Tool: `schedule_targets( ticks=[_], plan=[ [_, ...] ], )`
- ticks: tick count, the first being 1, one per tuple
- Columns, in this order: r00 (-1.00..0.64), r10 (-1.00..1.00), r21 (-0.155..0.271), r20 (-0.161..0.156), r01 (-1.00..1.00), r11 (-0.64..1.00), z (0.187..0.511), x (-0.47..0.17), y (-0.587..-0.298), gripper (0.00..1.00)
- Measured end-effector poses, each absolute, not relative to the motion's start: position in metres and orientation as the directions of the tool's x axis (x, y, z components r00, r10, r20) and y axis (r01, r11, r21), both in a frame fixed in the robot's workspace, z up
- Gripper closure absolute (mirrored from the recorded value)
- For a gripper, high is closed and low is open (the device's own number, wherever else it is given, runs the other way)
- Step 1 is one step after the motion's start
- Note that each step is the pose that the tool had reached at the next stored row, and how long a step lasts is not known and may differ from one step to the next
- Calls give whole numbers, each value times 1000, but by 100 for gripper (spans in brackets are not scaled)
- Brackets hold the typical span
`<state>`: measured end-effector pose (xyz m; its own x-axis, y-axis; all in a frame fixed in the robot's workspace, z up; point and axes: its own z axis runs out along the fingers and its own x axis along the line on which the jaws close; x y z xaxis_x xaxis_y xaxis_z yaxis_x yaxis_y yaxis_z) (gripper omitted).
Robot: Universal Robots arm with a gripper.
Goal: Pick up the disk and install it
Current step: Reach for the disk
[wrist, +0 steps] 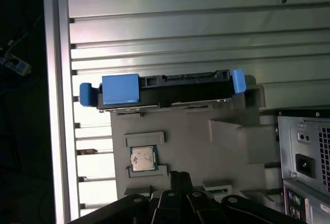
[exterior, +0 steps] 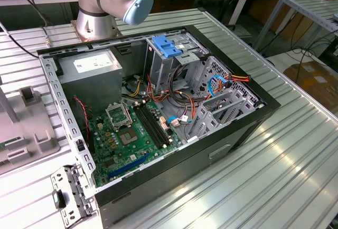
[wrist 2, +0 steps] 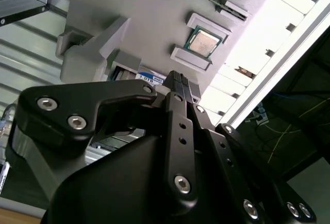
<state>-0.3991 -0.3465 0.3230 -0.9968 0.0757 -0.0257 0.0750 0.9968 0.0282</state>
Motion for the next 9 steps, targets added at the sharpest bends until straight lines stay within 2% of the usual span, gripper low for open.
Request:
schedule_targets(
  ticks=[9],
  plan=[
    [-997,76,25,-26,75,997,323,-400,-339,89]
  ],
)
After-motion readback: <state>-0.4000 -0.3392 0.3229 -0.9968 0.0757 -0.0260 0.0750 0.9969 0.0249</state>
